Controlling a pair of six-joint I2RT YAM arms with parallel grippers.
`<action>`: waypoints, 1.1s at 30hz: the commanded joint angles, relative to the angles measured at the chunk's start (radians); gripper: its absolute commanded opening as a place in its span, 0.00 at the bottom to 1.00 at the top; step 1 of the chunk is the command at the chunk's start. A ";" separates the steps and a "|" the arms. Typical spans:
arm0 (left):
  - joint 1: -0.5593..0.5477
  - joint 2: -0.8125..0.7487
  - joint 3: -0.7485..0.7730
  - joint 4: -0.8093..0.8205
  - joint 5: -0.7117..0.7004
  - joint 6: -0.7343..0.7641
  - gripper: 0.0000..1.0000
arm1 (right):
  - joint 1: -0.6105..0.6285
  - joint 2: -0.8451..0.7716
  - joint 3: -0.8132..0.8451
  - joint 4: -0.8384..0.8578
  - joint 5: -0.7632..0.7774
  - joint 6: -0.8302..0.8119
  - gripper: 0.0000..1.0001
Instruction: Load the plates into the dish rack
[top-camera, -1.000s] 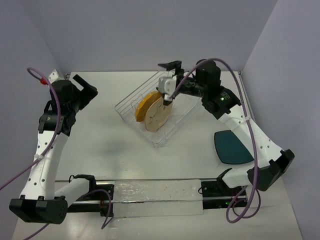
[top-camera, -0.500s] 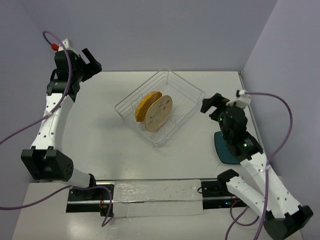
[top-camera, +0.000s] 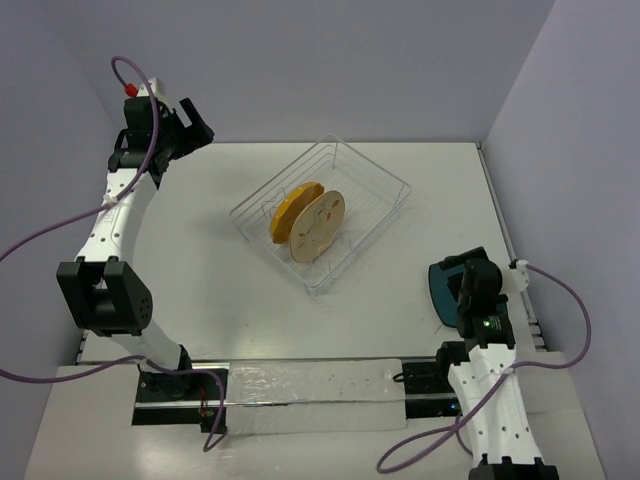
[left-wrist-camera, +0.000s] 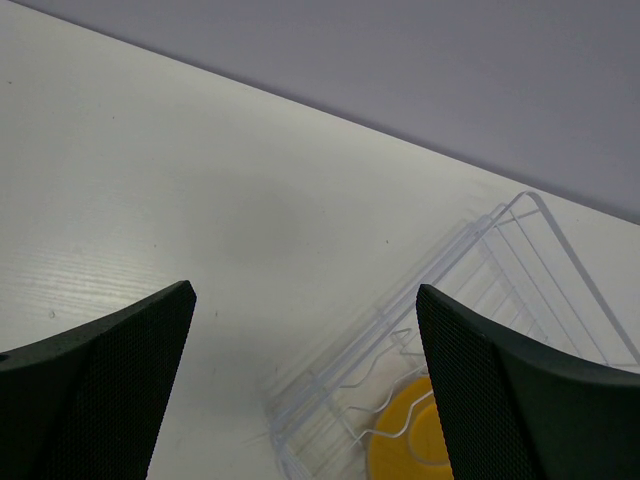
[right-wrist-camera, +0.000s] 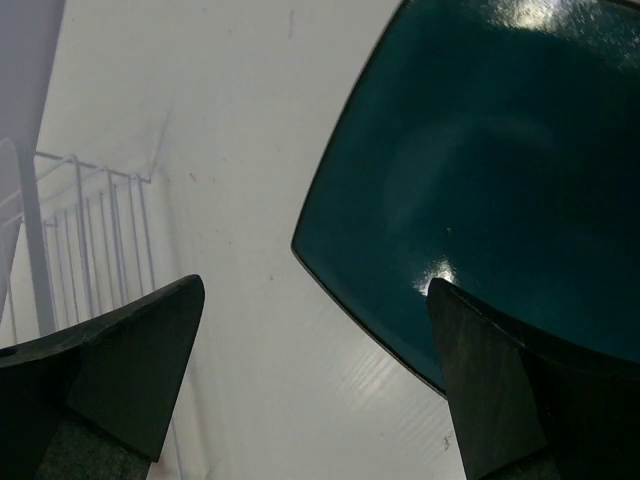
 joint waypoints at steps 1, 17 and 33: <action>0.009 -0.013 0.023 0.066 0.029 0.038 0.99 | -0.172 -0.015 -0.024 -0.021 -0.105 -0.033 1.00; 0.010 -0.003 0.005 0.075 0.084 0.030 0.99 | -0.618 0.037 -0.066 -0.028 -0.303 -0.134 1.00; 0.010 0.033 0.051 0.030 0.063 0.043 0.99 | -0.870 0.119 -0.073 -0.052 -0.252 -0.107 1.00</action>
